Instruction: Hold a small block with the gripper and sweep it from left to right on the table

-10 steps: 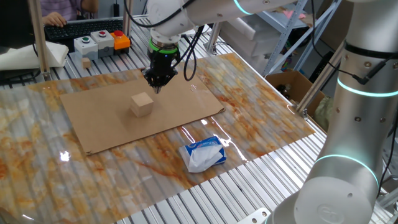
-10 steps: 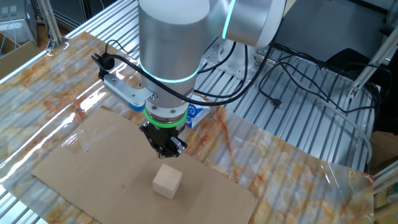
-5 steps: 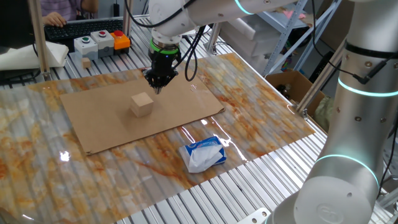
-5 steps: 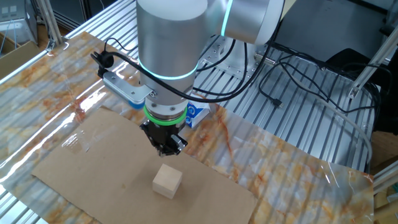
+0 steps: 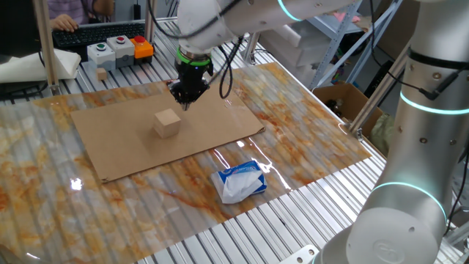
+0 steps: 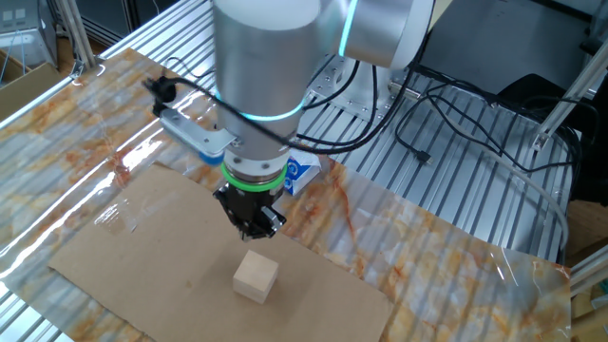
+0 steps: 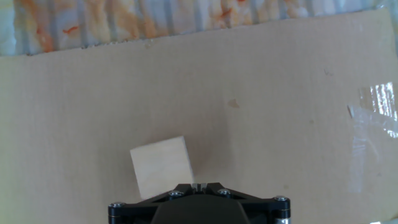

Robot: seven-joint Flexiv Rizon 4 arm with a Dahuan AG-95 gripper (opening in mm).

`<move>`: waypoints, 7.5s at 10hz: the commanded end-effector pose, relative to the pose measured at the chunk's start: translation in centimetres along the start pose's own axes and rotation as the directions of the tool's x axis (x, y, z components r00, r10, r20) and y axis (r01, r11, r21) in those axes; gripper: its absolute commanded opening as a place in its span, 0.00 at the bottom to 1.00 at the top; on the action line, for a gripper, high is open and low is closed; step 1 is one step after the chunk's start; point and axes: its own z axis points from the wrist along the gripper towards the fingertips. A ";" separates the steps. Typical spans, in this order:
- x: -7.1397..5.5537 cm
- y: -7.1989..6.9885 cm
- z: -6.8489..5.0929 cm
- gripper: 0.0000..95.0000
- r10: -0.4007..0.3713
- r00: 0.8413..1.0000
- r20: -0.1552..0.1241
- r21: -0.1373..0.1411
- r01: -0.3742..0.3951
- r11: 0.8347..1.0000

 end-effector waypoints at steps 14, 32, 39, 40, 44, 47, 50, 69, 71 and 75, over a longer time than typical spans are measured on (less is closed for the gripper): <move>-0.1 0.0 -0.1 0.00 -0.110 0.994 -0.010 -0.011 0.110 0.994; -1.0 3.4 0.5 0.00 -0.109 0.993 0.035 -0.016 0.110 0.994; -0.7 3.7 0.7 0.60 -0.067 0.996 0.059 -0.019 0.069 0.997; -0.7 3.8 0.8 0.60 -0.065 0.996 0.064 -0.019 0.066 0.998; -0.6 3.9 1.5 0.80 -0.087 0.994 0.069 -0.026 0.089 0.996; -0.6 4.1 2.0 0.80 -0.095 0.993 0.070 -0.033 0.098 0.995; -0.7 4.1 2.5 0.80 -0.091 0.993 0.070 -0.034 0.093 0.995; -0.9 3.9 4.0 0.80 -0.082 0.993 0.090 -0.036 0.085 0.996; -0.9 3.9 4.0 0.80 -0.079 0.992 0.097 -0.033 0.083 0.996; -0.9 3.9 4.0 0.80 -0.023 0.995 0.101 -0.026 0.026 0.999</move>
